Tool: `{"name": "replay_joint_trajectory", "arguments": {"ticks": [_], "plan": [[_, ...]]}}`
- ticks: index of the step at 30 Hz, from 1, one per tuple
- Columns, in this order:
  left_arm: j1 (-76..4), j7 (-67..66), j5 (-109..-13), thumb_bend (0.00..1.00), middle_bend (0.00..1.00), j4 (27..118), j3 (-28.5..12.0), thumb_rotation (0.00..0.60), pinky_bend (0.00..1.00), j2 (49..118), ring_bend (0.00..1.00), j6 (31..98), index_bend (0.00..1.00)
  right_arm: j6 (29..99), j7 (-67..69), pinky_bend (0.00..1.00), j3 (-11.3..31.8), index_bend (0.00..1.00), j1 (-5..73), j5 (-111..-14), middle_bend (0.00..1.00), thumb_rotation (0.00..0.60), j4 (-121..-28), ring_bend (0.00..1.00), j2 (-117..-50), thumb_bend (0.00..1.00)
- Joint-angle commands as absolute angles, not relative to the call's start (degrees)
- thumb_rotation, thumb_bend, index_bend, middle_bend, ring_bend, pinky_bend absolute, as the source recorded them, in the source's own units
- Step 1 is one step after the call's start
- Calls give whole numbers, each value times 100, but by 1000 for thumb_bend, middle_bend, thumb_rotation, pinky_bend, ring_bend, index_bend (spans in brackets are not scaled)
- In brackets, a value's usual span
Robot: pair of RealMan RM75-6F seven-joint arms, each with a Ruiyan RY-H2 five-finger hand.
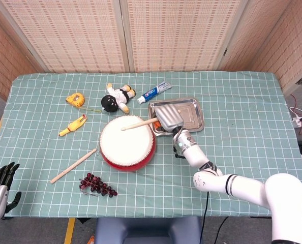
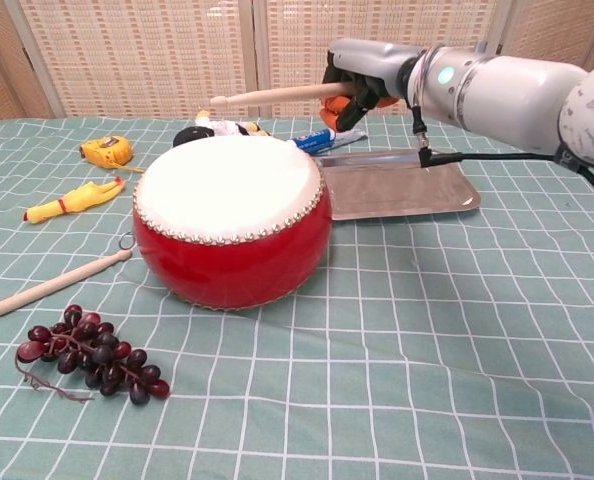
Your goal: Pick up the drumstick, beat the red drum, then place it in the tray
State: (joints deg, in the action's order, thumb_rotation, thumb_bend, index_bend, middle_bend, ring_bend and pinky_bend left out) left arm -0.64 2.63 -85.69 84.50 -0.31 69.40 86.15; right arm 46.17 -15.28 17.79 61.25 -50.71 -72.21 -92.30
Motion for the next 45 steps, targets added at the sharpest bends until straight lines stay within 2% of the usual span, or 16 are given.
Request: {"name": "replay_joint_trajectory", "arguments": {"ticks": [1, 7, 10, 13, 16, 22, 28, 32, 38, 41, 45], "plan": [[-60, 260, -8560, 361, 11, 8451, -32, 600, 10, 6942, 0, 8615, 67, 4368, -1928, 1000, 1520, 1000, 6096, -5011, 972, 600, -7153, 1000, -9165, 612], [-65, 235, -8541, 362, 11, 8458, -27, 600, 10, 6943, 0, 8579, 67, 4093, -3046, 1000, 1069, 1000, 6364, -4296, 972, 600, -6885, 1000, -9256, 613], [-72, 224, -8538, 361, 11, 8461, -32, 600, 10, 6942, 0, 8571, 67, 4432, -2815, 1000, 1324, 1000, 6326, -4332, 972, 600, -7031, 1000, -9284, 617], [-78, 220, -8539, 362, 11, 8464, -44, 600, 9, 6936, 0, 8578, 67, 4798, -1962, 1000, 1689, 1000, 6126, -4849, 972, 600, -7192, 1000, -9275, 622], [-91, 217, -8556, 361, 12, 8472, -50, 600, 9, 6935, 0, 8581, 67, 4942, -1348, 1000, 1821, 1000, 5982, -5284, 972, 600, -7218, 1000, -9240, 622], [-96, 213, -8560, 361, 11, 8471, -46, 600, 10, 6947, 0, 8575, 67, 4580, -1374, 1000, 1579, 1000, 5979, -5416, 972, 600, -7027, 1000, -9256, 622], [-78, 219, -8536, 361, 11, 8456, -27, 600, 10, 6950, 0, 8556, 67, 4077, -2508, 1000, 1089, 1000, 6218, -4885, 972, 600, -6729, 1000, -9357, 622], [-74, 226, -8528, 360, 12, 8446, -27, 600, 10, 6949, 0, 8556, 67, 4422, -2457, 1000, 1311, 1000, 6182, -4750, 972, 600, -6875, 1000, -9391, 624], [-77, 255, -8549, 360, 12, 8431, -39, 600, 10, 6958, 0, 8582, 67, 5165, -989, 1000, 1821, 1000, 5843, -5687, 972, 600, -7099, 1000, -9386, 624], [-84, 260, -8569, 361, 11, 8426, -37, 600, 10, 6964, 0, 8585, 67, 5086, -692, 1000, 1799, 1000, 5788, -5889, 972, 600, -7041, 1000, -9355, 624], [-77, 264, -8557, 361, 12, 8423, -37, 600, 10, 6965, 0, 8586, 67, 4671, -1110, 1000, 1515, 1000, 5869, -5856, 972, 600, -6866, 1000, -9354, 624]]}}
